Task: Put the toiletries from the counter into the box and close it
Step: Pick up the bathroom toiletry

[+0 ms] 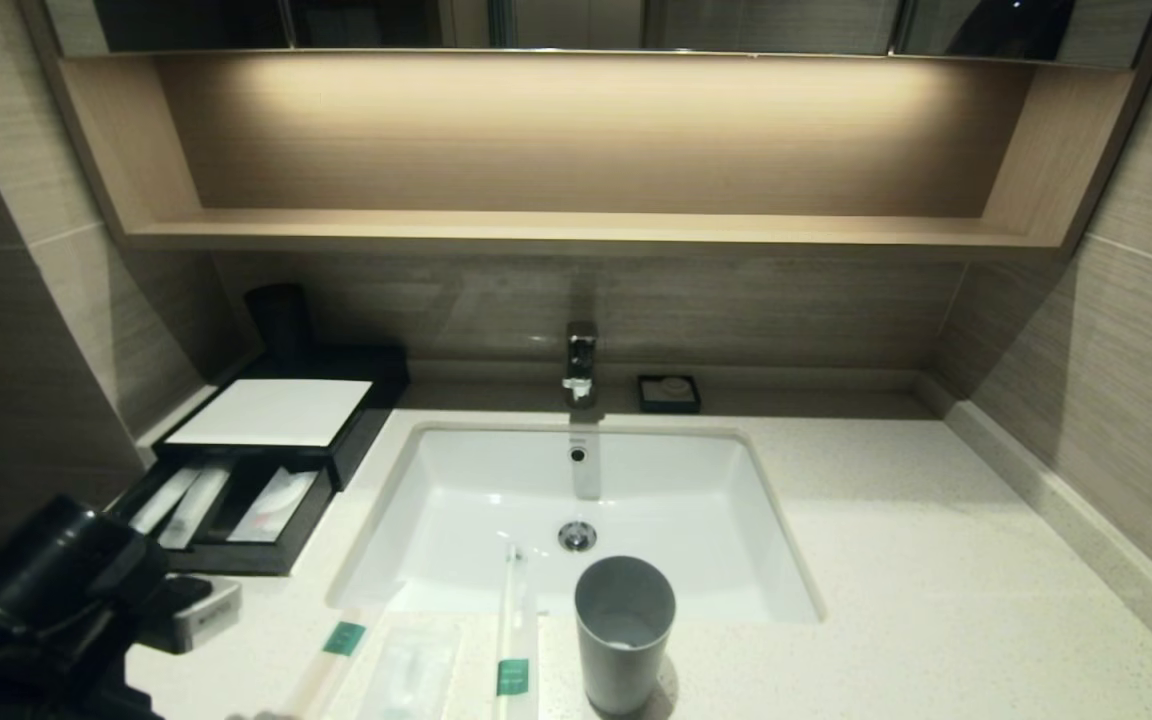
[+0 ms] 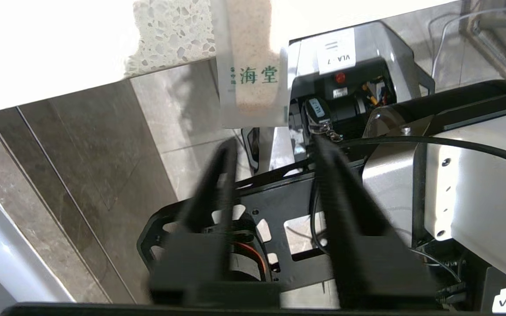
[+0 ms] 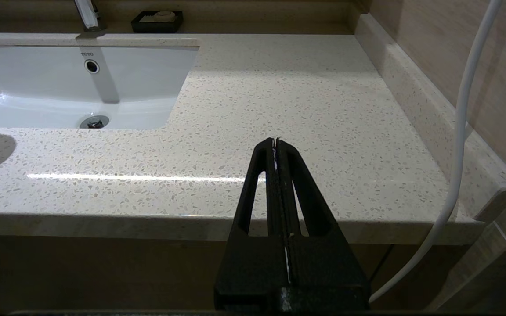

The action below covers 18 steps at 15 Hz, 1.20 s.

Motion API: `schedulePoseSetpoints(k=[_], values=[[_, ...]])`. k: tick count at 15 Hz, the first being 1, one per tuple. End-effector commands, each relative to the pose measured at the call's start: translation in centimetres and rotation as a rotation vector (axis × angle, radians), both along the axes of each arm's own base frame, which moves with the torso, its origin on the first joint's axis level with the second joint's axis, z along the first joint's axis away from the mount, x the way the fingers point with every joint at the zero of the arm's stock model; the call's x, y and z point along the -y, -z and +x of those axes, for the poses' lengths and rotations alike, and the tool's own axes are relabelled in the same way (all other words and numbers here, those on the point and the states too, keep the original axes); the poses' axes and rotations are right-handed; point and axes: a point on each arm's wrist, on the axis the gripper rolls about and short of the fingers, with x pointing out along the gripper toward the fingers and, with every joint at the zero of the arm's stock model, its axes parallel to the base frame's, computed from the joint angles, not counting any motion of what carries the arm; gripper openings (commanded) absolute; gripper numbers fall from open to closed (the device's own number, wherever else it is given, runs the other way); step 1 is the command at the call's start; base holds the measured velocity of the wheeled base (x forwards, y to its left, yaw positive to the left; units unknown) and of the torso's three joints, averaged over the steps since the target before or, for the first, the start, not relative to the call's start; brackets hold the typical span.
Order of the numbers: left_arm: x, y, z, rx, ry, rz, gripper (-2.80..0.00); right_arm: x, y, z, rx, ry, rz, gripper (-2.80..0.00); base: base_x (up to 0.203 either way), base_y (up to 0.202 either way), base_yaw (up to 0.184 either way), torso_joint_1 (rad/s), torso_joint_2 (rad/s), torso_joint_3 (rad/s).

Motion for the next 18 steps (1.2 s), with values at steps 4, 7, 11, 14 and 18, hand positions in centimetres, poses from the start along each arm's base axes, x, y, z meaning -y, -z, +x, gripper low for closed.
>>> schedulePoseSetpoints(k=[4,7,11,14,18], values=[[0.1,0.9,0.3,-0.066,-0.007,0.021,0.00,0.0,0.0,0.0,-0.001,0.000,0.000,-2.80,0.000,0.000,0.000,0.000,0.00,0.000],[0.2,1.6,0.5,-0.109,-0.011,0.034,0.00,0.0,0.0,0.0,-0.001,0.000,0.000,-2.80,0.000,0.000,0.000,0.000,0.00,0.000],[0.4,2.2,1.1,-0.156,-0.060,0.033,0.00,0.0,0.0,0.0,-0.001,0.000,0.000,-2.80,0.000,0.000,0.000,0.000,0.00,0.000],[0.8,2.5,1.3,-0.178,-0.095,0.029,0.00,0.0,0.0,0.0,-0.001,0.000,0.000,-2.80,0.000,0.000,0.000,0.000,0.00,0.000],[1.1,2.7,1.3,-0.201,-0.127,0.034,0.00,0.0,0.0,0.0,-0.001,0.000,0.000,-2.80,0.000,0.000,0.000,0.000,0.00,0.000]])
